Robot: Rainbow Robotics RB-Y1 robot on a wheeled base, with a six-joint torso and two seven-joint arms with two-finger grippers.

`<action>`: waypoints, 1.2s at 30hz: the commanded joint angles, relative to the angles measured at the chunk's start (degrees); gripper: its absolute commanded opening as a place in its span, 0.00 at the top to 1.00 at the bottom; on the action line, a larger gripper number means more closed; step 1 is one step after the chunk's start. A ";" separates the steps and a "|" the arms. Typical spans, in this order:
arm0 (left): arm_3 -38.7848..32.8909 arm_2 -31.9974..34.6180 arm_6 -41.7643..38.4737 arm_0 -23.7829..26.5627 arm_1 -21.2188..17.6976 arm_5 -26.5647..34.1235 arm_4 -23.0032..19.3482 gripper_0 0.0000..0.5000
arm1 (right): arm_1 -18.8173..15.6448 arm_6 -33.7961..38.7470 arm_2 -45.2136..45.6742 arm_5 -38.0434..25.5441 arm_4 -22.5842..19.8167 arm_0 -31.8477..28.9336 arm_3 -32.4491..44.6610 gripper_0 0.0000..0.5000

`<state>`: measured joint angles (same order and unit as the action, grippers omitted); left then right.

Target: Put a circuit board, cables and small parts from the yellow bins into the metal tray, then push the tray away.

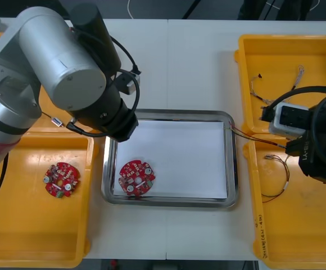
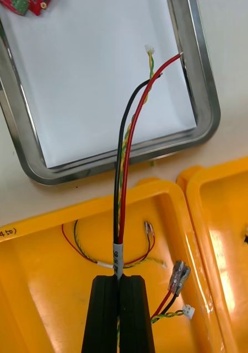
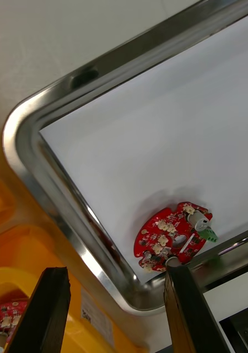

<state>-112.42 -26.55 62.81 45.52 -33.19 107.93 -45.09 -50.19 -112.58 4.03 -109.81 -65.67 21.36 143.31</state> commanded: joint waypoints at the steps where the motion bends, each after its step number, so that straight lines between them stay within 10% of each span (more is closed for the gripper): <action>1: -2.10 4.05 -5.76 2.12 -2.14 2.07 0.80 0.00 | -1.93 -0.27 -7.37 -0.19 1.60 6.50 0.56 1.00; 20: 7.65 15.65 -6.82 2.12 -2.49 2.07 9.50 0.00 | 12.13 -1.76 -28.02 -0.19 13.20 20.65 -7.35 1.00; 36: 15.39 24.53 -7.35 2.12 -3.37 0.87 10.55 0.00 | 16.44 -3.08 -39.27 -0.19 25.42 21.88 -14.03 1.00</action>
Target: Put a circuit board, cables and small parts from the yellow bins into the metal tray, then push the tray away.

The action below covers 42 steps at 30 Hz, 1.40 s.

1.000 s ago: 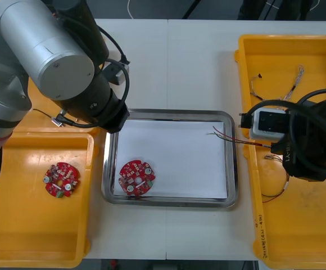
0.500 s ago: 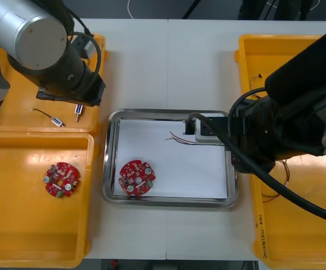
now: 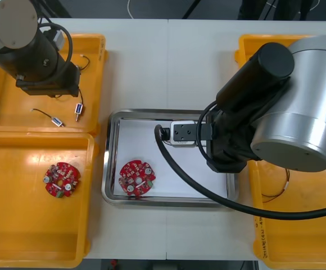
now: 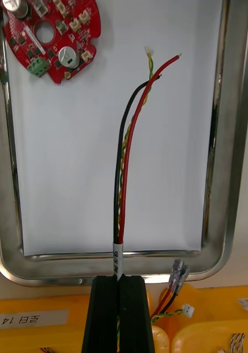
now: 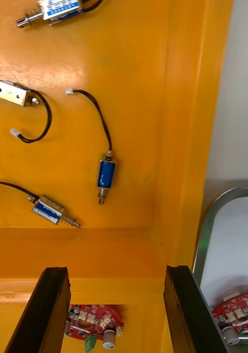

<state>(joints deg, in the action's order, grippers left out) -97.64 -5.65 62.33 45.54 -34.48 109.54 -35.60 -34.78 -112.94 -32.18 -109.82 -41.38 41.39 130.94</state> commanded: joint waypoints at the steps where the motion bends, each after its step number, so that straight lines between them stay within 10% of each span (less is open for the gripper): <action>1: 1.40 4.50 -6.96 2.09 -2.17 -1.08 0.89 0.00 | 1.12 -2.73 -3.59 -0.18 1.13 1.85 -2.62 1.00; 42: 36.29 2.39 -21.46 13.43 -2.17 -20.51 5.46 0.00 | 5.95 -2.64 -14.93 8.48 13.79 -7.46 -15.01 1.00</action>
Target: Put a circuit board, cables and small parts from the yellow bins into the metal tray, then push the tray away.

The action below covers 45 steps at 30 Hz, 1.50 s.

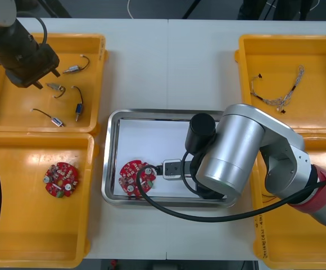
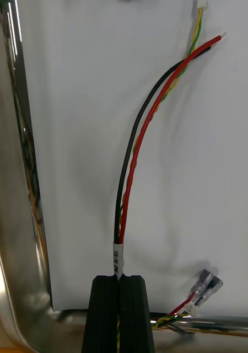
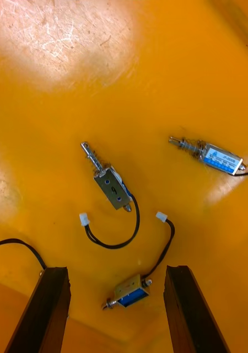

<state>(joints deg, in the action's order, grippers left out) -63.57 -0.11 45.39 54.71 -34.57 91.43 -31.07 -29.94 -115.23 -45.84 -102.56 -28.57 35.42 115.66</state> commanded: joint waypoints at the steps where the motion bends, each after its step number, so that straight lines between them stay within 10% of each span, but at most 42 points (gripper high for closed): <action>1: 3.28 -3.76 -4.96 4.70 -2.08 -3.01 1.01 0.00 | 1.11 -0.34 -1.53 1.75 1.24 -1.76 0.27 1.00; 9: 9.52 -5.96 -6.46 6.81 -1.46 -8.20 1.28 0.00 | 1.11 -0.17 -3.03 4.21 2.64 -2.38 0.27 1.00; 12: 11.72 -6.84 -6.81 7.43 -1.02 -10.04 1.63 0.00 | 1.03 -0.17 -2.94 4.38 2.82 -2.47 0.27 0.64; 13: 12.68 -6.92 -6.90 7.69 -0.76 -10.83 1.71 0.00 | 0.94 -0.08 -2.94 4.38 2.73 -2.47 0.27 0.18; 14: 13.56 -6.92 -6.90 7.78 -0.58 -11.71 1.98 0.00 | 0.94 -0.08 -2.94 4.38 2.73 -2.47 0.27 0.00; 44: 21.56 -10.70 -7.34 8.13 2.84 -19.27 0.84 0.00 | 2.87 -0.34 2.77 -3.97 0.36 -2.38 4.22 0.00; 45: 21.82 -10.70 -7.25 8.22 2.84 -19.53 0.92 0.12 | 3.22 -0.34 3.30 -4.93 0.00 -2.47 4.66 0.00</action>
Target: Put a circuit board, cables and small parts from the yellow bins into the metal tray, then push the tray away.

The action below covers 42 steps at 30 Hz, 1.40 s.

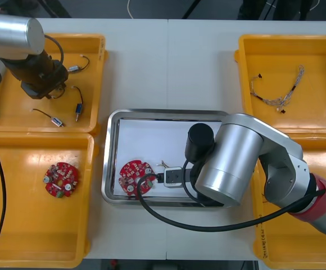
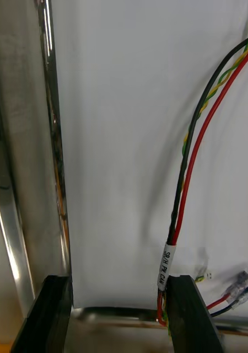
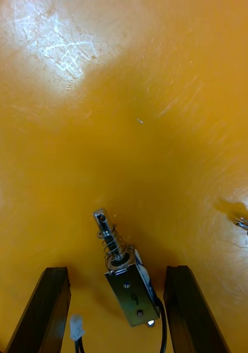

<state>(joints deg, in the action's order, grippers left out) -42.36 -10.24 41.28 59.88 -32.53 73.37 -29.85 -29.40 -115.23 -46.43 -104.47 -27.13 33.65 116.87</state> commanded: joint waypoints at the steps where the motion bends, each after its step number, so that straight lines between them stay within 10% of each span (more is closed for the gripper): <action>1: 0.70 -0.57 -3.04 2.96 0.80 -1.47 -0.21 0.33 | 2.77 -0.35 4.07 -3.46 -1.61 -0.69 3.63 0.00; 2: 0.88 -0.57 -2.87 3.05 0.80 -1.74 -0.21 0.84 | 2.86 -0.35 4.59 -4.25 -1.78 -0.69 4.24 0.00; 3: 0.97 -0.57 -2.78 2.96 0.80 -2.00 -0.29 1.00 | 2.95 -0.35 4.95 -4.96 -1.96 -0.69 4.77 0.00; 15: 0.09 -0.48 -1.99 3.05 -0.69 -0.77 -0.65 1.00 | 3.65 -0.53 8.37 -5.53 -3.81 -0.69 7.06 0.00; 29: -11.08 1.63 1.61 2.96 -6.23 14.26 -1.44 1.00 | 5.50 -0.61 20.85 -5.53 -4.77 -0.69 12.95 0.00; 42: -25.05 1.80 7.94 1.12 -7.37 29.99 -2.14 1.00 | -3.47 -0.26 34.04 -5.53 -14.18 -0.69 18.04 0.00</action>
<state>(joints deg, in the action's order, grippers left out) -61.68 -10.00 45.25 60.24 -37.45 100.98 -31.03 -30.01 -115.23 -17.08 -109.84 -39.17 33.42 133.10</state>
